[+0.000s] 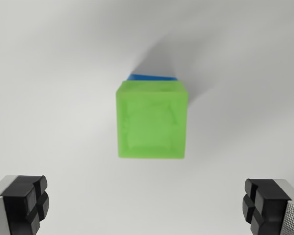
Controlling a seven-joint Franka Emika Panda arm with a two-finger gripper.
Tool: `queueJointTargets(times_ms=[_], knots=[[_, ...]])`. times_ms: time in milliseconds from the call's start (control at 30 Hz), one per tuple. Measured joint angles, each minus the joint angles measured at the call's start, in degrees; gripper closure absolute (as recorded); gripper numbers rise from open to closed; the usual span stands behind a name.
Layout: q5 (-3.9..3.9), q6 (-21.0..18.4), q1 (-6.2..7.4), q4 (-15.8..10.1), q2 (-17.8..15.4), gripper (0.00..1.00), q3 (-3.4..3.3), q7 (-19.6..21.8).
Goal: Stack cube
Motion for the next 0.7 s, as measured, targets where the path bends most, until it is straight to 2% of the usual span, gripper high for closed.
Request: queueJointTargets(times_ms=[700], knots=[[0.23, -10.31, 0.00, 4.82, -5.56, 0.00, 0.02, -0.03]])
